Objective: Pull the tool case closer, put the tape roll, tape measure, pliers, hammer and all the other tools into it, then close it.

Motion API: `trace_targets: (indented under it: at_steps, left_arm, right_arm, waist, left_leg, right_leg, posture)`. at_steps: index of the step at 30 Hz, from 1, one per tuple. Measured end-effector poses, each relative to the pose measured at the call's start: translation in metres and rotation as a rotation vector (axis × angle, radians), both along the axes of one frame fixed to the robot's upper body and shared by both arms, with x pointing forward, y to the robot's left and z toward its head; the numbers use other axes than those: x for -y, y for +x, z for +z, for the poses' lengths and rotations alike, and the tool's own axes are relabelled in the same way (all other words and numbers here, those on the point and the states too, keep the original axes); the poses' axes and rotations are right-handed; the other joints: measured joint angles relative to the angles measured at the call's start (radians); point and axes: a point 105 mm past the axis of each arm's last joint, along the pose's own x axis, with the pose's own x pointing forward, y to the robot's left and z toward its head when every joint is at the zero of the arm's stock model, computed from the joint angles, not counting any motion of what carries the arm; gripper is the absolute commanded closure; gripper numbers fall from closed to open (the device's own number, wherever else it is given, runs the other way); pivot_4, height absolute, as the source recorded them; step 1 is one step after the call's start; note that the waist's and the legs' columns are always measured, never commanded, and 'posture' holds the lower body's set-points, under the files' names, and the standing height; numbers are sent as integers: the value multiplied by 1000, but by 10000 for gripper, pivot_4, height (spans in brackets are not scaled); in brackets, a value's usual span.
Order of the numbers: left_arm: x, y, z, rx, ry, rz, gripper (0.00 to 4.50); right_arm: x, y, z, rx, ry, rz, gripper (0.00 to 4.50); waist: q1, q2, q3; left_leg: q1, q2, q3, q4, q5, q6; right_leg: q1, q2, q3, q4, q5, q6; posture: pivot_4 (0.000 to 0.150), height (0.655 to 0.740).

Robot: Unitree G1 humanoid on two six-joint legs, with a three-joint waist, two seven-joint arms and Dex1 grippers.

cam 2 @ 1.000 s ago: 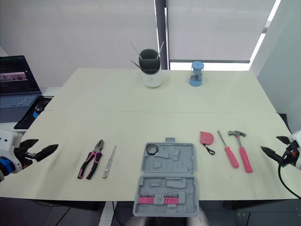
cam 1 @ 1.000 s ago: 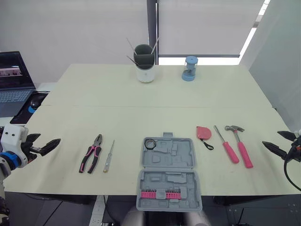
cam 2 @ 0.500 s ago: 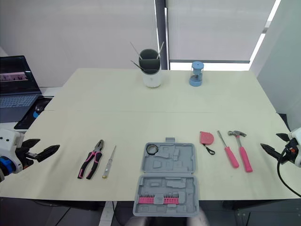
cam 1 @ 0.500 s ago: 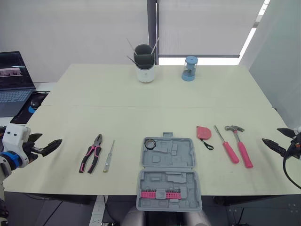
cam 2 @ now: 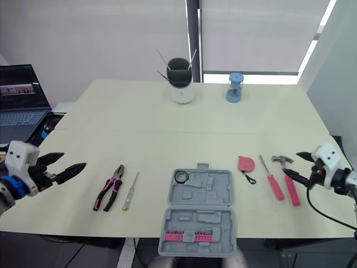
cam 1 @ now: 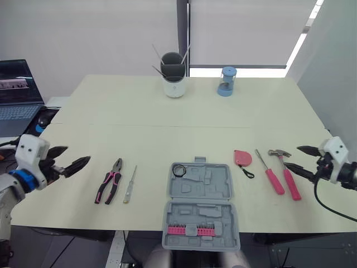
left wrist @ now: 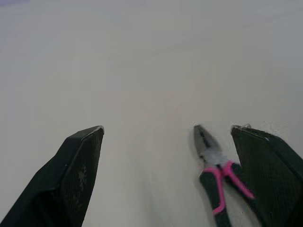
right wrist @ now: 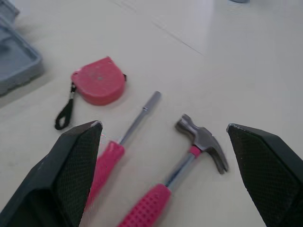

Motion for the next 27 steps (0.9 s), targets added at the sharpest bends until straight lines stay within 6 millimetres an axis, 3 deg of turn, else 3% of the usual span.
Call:
trace_targets:
  at_steps: [3, 10, 12, 16, 20, 23, 27]
  left_arm:
    - [60, 7, 19, 48, -7, -197, 493]
    - [171, 0, 29, 67, -38, -596, 493]
    - [191, -7, 31, 70, -26, -697, 0]
    - [214, -16, 18, 53, 21, -834, 0]
    - [228, -17, 7, 70, 31, -887, 0]
    - [238, -15, 8, 99, 20, -914, 0]
    - [245, -11, 9, 122, 27, -938, 0]
  right_arm:
    - [-29, -5, -5, -49, -3, 87, 0]
    - [-75, -14, -27, -139, 35, 119, 0]
    - [-81, -12, -32, -156, 45, 90, 6164]
    - [-79, -8, -42, -176, 20, 7, 19551]
    - [-81, -9, -50, -187, 11, -16, 19551]
    - [-81, -7, -56, -189, 16, -40, 25170]
    - [-78, -5, -69, -211, 5, -73, 25170]
  waist:
    - [10, 0, 0]
    - [18, 0, 0]
    - [15, 0, 0]
    - [15, 0, 0]
    - [17, 0, 0]
    - [18, 0, 0]
    - [16, 0, 0]
  left_leg:
    - [-1, -1, -1, 0, 0, 0]
    - [-2, -1, -2, 0, 0, -1]
    - [-2, -1, -1, 0, 0, -1]
    - [-2, -2, -1, 0, 0, -1]
    - [-2, -2, -1, 0, 0, -1]
    - [-2, -3, -1, 1, 0, 0]
    - [-2, -2, 0, 1, 0, 0]
  right_leg:
    - [0, 0, -1, 0, 0, 0]
    - [0, 1, -1, -1, 0, 0]
    - [0, 1, -1, -1, 0, 0]
    - [0, 2, -1, -1, 0, 0]
    - [0, 3, -2, -1, 0, 0]
    - [0, 3, -2, -1, 0, 0]
    - [0, 3, -3, -1, 0, 0]
  posture:
    - [1500, 7400]
    - [1500, 7400]
    - [1500, 7400]
    - [1500, 7400]
    - [1500, 7400]
    - [1500, 7400]
    - [1500, 7400]
